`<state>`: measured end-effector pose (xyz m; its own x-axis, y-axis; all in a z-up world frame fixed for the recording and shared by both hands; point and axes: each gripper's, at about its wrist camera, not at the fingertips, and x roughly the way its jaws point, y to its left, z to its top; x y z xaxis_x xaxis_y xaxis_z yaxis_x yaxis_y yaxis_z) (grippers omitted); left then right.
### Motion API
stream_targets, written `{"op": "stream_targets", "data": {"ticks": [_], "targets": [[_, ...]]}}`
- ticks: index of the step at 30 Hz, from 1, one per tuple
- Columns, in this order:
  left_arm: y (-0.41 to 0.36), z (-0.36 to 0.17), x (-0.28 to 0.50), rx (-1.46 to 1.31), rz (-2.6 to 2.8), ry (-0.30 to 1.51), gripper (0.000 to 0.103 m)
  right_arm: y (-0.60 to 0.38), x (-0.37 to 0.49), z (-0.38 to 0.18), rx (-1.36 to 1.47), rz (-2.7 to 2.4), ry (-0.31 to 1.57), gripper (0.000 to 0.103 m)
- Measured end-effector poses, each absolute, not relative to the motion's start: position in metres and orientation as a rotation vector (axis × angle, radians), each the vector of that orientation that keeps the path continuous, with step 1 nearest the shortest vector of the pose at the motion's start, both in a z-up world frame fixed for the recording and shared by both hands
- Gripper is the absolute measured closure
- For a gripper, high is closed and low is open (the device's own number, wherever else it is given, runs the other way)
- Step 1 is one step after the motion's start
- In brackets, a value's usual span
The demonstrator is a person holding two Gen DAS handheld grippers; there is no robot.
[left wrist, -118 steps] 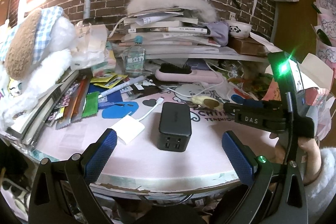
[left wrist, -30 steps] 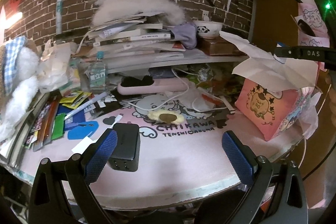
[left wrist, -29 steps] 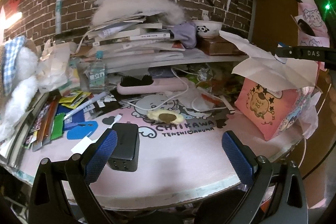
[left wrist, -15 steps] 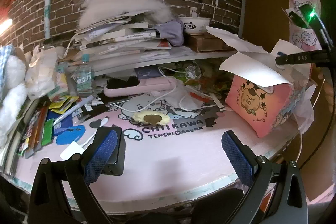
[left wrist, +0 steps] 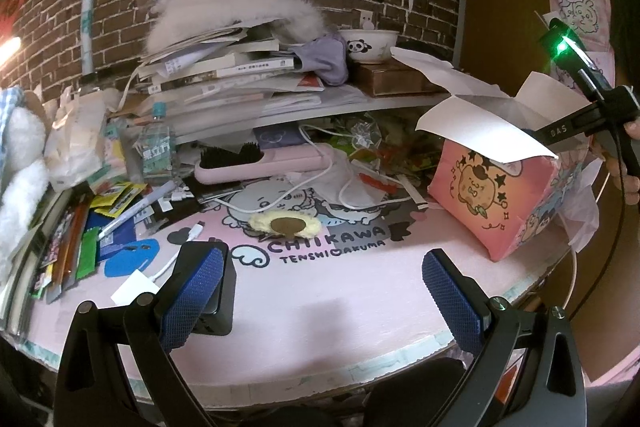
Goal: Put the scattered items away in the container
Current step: 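Lower the jar into the box and open the right gripper, then withdraw the right gripper from the box while the left gripper closes on the black charger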
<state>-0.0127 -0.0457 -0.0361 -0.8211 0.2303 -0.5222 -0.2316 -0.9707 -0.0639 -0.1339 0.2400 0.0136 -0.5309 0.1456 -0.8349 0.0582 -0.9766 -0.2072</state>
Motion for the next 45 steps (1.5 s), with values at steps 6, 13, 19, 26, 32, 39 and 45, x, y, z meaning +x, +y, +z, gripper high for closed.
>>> {"op": "stream_targets", "data": {"ticks": [6,13,19,26,32,39,45], "targets": [[-0.046,-0.036,-0.013,-0.799,2.789,0.0,0.003,0.24,-0.141,0.005,-1.562,2.634,-0.367,0.078],[-0.051,-0.039,-0.013,-0.813,2.798,-0.012,0.003,0.236,-0.139,0.008,-1.516,2.631,-0.403,0.047],[-0.062,-0.046,-0.017,-0.834,2.824,-0.037,0.003,0.234,-0.133,0.018,-1.404,2.643,-0.439,0.038],[-0.077,-0.056,-0.026,-0.846,2.815,-0.091,0.003,0.232,-0.103,0.041,-1.187,2.735,-0.464,0.038],[-0.088,-0.062,-0.032,-0.835,2.812,-0.146,0.003,0.229,-0.056,0.067,-0.951,2.921,-0.382,0.029],[-0.101,-0.072,-0.036,-0.84,2.834,-0.18,0.01,0.218,-0.002,0.082,-0.684,3.074,-0.374,0.025],[-0.108,-0.077,-0.039,-0.839,2.877,-0.122,0.034,0.198,0.02,0.076,-0.617,3.162,-0.433,0.025]]}}
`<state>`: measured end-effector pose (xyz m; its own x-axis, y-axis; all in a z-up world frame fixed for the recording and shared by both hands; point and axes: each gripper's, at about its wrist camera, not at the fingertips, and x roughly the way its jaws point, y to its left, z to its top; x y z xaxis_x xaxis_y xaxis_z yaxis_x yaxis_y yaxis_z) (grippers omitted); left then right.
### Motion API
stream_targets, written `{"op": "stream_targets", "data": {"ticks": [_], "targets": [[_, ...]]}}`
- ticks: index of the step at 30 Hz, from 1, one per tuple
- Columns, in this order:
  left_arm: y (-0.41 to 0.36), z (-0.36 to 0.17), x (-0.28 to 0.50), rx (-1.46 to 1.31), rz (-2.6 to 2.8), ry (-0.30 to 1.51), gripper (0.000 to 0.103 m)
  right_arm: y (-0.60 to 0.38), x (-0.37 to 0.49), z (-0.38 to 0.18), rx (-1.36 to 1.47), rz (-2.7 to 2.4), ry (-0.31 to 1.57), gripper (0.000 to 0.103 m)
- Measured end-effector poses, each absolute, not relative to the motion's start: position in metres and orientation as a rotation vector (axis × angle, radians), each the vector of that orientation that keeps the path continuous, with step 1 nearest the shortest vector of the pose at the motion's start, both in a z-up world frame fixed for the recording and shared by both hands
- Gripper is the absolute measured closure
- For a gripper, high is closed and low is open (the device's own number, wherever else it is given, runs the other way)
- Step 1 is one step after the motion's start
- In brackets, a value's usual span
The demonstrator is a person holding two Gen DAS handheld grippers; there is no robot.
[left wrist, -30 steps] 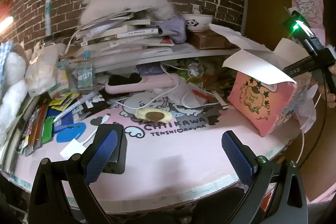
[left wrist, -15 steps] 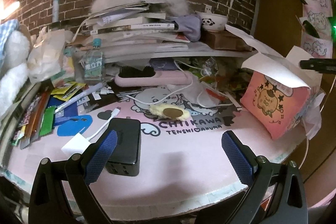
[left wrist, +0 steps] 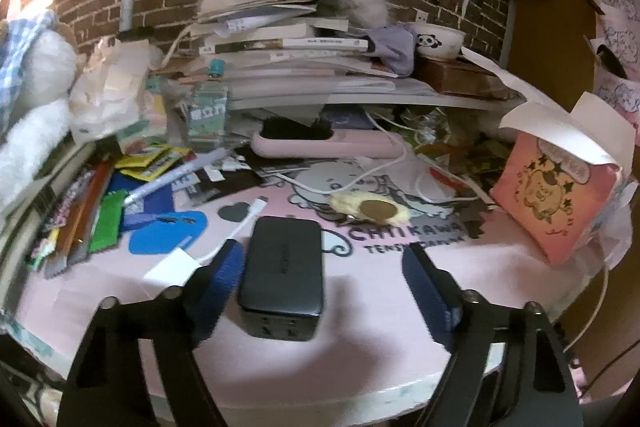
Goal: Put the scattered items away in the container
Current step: 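Withdraw the right gripper from the box while the left gripper closes on the black charger, then lift the black charger off the desk with the left gripper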
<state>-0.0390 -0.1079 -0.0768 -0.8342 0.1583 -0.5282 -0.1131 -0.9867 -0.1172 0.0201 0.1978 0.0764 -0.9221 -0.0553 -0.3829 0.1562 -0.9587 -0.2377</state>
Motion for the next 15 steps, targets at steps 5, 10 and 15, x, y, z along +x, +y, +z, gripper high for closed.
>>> {"op": "stream_targets", "data": {"ticks": [5,10,15], "targets": [[-0.115,-0.087,-0.044,-0.866,2.887,-0.091,0.054,0.192,0.028,0.079,0.548,-2.925,0.392,0.025],[-0.118,-0.095,-0.047,-0.88,2.878,-0.099,0.061,0.198,0.027,0.079,0.561,-2.924,0.354,0.025],[-0.122,-0.101,-0.05,-0.894,2.876,-0.112,0.064,0.205,0.023,0.076,0.587,-2.917,0.319,0.025]]}}
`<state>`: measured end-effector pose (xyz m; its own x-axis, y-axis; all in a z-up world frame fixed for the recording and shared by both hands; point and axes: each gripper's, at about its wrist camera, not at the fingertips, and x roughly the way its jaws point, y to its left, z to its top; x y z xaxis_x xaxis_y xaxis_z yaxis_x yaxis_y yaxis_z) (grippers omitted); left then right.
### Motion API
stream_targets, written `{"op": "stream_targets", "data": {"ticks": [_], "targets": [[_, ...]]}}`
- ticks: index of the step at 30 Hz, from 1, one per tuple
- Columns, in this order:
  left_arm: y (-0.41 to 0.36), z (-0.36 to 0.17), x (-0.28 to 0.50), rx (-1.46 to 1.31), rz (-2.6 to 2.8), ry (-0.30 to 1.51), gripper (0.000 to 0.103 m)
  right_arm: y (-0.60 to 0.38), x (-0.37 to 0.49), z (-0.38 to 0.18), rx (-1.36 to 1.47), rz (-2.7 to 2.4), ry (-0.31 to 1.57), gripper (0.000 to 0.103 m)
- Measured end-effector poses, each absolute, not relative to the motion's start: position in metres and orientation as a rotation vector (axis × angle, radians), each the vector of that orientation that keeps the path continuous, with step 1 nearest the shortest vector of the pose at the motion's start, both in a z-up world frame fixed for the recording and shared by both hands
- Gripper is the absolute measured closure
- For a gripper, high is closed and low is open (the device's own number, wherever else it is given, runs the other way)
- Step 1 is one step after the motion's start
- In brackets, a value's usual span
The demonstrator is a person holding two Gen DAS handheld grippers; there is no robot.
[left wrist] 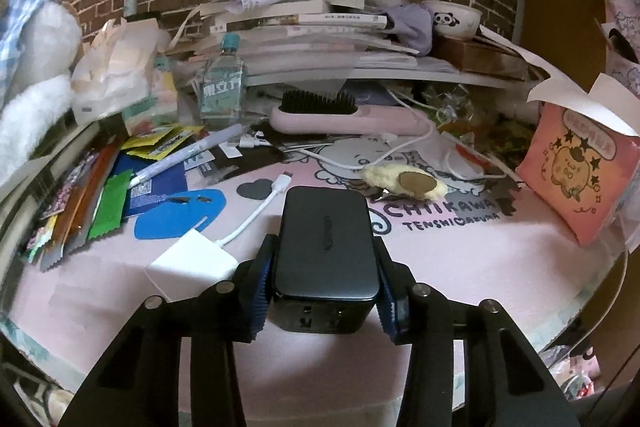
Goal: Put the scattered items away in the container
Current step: 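Lift the black charger off the desk with the left gripper, then carry the black charger with the left gripper over the white box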
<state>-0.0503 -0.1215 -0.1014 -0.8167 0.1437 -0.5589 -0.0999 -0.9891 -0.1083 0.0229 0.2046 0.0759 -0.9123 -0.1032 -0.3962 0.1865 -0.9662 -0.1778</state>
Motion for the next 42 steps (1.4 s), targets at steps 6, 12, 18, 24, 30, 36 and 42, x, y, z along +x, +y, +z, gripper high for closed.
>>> {"op": "stream_targets", "data": {"ticks": [6,12,18,24,30,36,42], "targets": [[-0.119,-0.106,-0.054,-0.922,2.877,-0.082,0.064,0.205,0.021,0.069,0.605,-2.894,0.299,0.025],[-0.119,-0.107,-0.058,-0.906,2.879,-0.097,0.065,0.203,0.017,0.065,0.625,-2.874,0.284,0.024],[-0.118,-0.108,-0.058,-0.895,2.883,-0.08,0.065,0.196,0.012,0.053,0.66,-2.835,0.273,0.024],[-0.116,-0.107,-0.058,-0.894,2.881,-0.07,0.065,0.187,0.008,0.046,0.684,-2.793,0.264,0.024],[-0.117,-0.107,-0.057,-0.894,2.882,-0.074,0.065,0.173,0.004,0.034,0.716,-2.739,0.243,0.025],[-0.117,-0.107,-0.057,-0.893,2.888,-0.081,0.065,0.153,-0.003,0.022,0.753,-2.695,0.209,0.025],[-0.118,-0.106,-0.056,-0.888,2.893,-0.088,0.066,0.132,-0.005,0.016,0.74,-2.715,0.219,0.024]]}}
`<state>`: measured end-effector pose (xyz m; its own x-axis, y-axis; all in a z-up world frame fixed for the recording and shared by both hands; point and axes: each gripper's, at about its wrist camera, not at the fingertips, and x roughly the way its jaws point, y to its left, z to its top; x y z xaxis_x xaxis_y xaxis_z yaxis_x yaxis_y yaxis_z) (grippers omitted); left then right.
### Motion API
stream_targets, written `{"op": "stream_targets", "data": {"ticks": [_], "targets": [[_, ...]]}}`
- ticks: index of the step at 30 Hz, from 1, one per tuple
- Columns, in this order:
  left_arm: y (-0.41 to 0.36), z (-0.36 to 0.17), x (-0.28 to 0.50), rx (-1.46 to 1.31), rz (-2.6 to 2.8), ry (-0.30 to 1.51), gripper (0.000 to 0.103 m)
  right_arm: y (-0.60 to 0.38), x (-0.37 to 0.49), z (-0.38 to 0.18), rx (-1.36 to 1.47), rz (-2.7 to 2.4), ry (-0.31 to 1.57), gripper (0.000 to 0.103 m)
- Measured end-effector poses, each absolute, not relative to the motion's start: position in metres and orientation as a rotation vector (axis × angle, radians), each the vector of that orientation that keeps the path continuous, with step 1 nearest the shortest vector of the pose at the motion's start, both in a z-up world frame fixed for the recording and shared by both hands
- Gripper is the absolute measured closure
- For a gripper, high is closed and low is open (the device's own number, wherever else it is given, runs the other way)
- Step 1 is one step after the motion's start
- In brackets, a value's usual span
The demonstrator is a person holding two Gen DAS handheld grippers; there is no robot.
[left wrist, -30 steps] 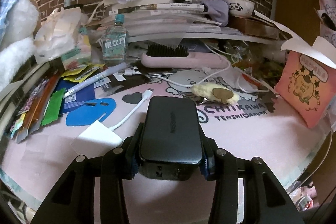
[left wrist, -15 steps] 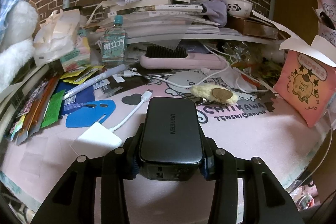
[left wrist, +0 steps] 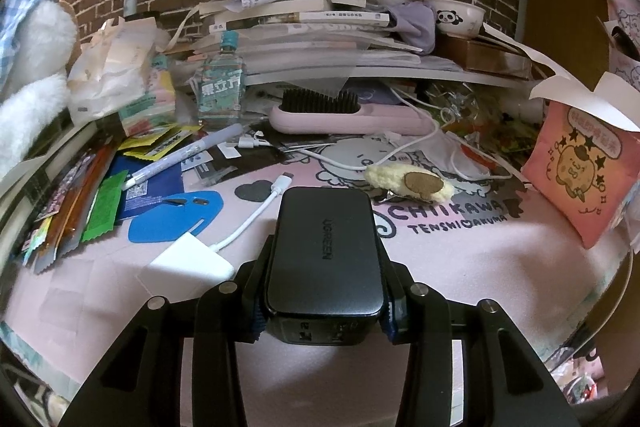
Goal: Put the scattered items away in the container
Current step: 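Carry the black charger with the left gripper over the white box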
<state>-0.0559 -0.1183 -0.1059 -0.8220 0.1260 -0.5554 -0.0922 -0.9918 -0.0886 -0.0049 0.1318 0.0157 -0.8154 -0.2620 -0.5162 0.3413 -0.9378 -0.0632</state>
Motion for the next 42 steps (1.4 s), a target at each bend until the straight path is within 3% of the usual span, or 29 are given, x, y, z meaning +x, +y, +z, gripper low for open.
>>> {"op": "stream_targets", "data": {"ticks": [21,42], "targets": [[-0.101,-0.06,-0.05,-0.789,2.872,-0.027,0.066,0.106,-0.004,0.022,0.7,-2.684,0.206,0.025],[-0.102,-0.066,-0.053,-0.766,2.852,-0.093,0.066,0.113,-0.009,0.021,0.73,-2.673,0.161,0.025]]}}
